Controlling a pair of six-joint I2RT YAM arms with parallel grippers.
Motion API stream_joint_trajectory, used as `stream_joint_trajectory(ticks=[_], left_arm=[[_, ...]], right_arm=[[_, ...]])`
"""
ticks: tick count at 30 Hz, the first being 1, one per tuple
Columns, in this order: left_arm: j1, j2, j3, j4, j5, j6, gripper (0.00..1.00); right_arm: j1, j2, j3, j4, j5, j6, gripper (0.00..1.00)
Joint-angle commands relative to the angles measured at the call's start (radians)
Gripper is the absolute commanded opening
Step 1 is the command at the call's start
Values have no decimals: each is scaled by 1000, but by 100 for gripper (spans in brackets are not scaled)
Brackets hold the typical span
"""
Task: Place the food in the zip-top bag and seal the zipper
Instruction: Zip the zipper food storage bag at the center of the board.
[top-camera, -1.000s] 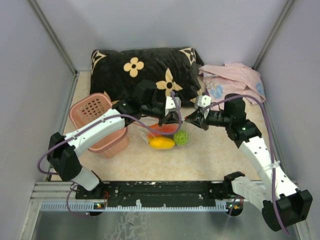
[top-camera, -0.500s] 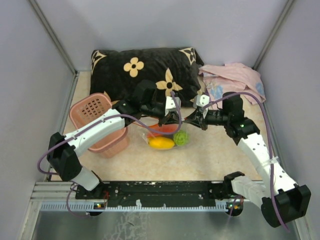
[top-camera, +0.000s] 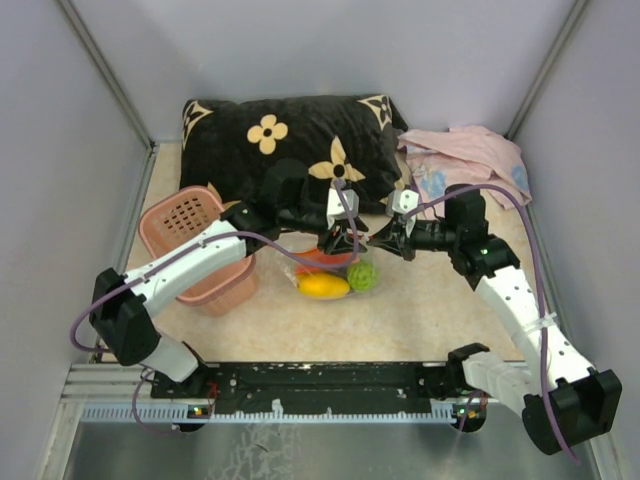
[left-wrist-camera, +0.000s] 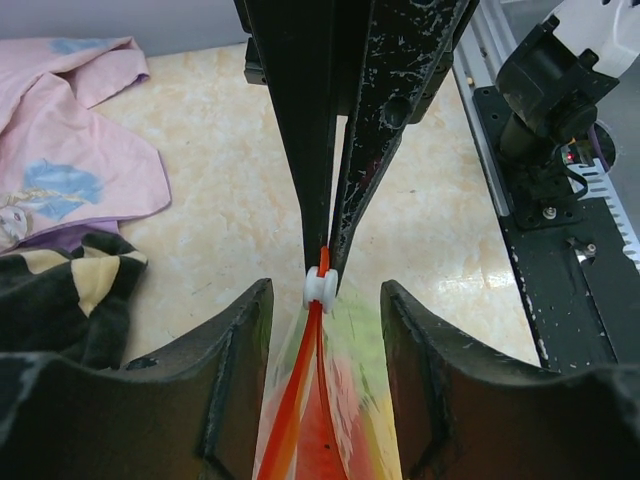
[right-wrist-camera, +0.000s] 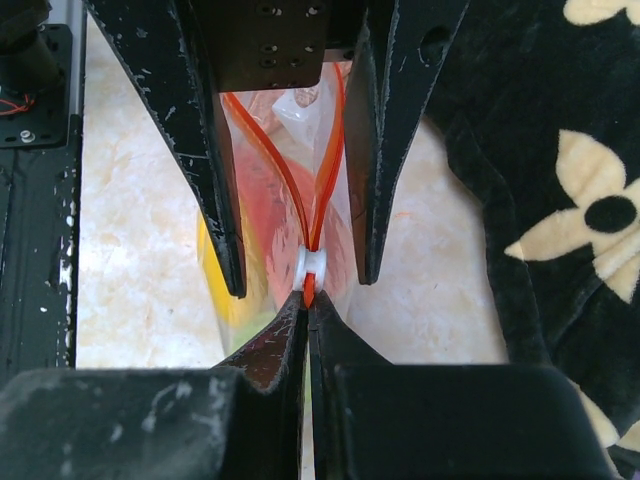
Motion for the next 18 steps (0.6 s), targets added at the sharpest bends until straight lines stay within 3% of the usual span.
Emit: stream_joint_trajectory(ticks=[1, 9, 12, 18], left_arm=[[-7, 25, 38, 36, 63, -27, 51], [1, 28, 53, -49, 48, 0, 6], [17, 16, 42, -86, 26, 2, 1], [54, -25, 15, -155, -23, 36, 1]], right_arm=[[7, -9, 46, 38, -20, -5, 0], [6, -22, 38, 31, 27, 6, 0], [5, -39, 25, 41, 46, 8, 0], [-2, -39, 21, 50, 54, 21, 0]])
